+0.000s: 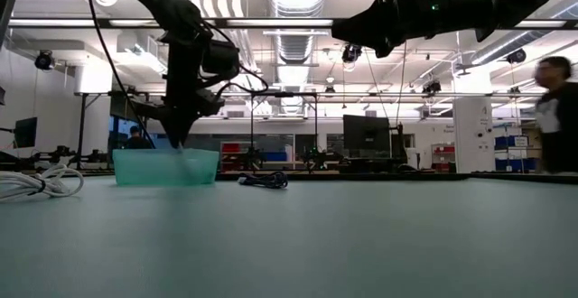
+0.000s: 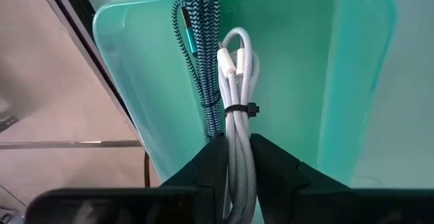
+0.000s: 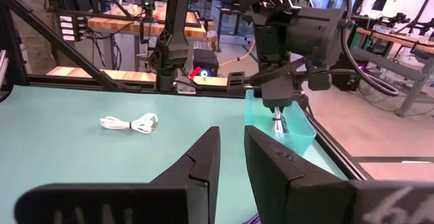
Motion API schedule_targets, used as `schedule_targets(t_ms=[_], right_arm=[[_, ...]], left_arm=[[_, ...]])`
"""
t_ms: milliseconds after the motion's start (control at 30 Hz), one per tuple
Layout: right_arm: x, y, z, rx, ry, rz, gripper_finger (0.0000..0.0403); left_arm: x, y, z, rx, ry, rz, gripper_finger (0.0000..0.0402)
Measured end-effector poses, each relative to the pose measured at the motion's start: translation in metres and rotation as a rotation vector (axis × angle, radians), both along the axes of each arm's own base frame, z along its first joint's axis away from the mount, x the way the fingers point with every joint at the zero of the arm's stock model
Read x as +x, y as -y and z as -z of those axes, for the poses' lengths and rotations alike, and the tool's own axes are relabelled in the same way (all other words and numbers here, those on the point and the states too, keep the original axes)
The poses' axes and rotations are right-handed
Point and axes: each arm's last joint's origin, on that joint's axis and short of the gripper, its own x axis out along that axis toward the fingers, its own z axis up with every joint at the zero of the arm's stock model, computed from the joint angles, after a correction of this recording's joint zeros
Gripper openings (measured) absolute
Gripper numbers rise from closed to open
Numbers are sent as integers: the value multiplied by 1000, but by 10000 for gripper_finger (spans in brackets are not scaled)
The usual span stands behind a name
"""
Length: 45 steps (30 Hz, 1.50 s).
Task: Pick and place USB-C Cables
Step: Put the right white charger cable into the blue bin, then put the purple charger cable into the blue bin
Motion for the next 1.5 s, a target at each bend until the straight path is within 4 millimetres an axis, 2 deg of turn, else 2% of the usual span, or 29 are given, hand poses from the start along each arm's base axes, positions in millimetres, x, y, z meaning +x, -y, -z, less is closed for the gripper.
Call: schedule_targets(t_ms=[900, 1300, 1500], right_arm=[[0, 0, 0, 2, -1, 0, 59], [0, 0, 0, 3, -2, 0, 59], [0, 0, 1, 3, -5, 0, 59]], left_arm=[[1, -1, 0, 10, 10, -2, 52], [2, -2, 0, 27, 47, -48, 122], [6, 2, -7, 46, 83, -66, 135]])
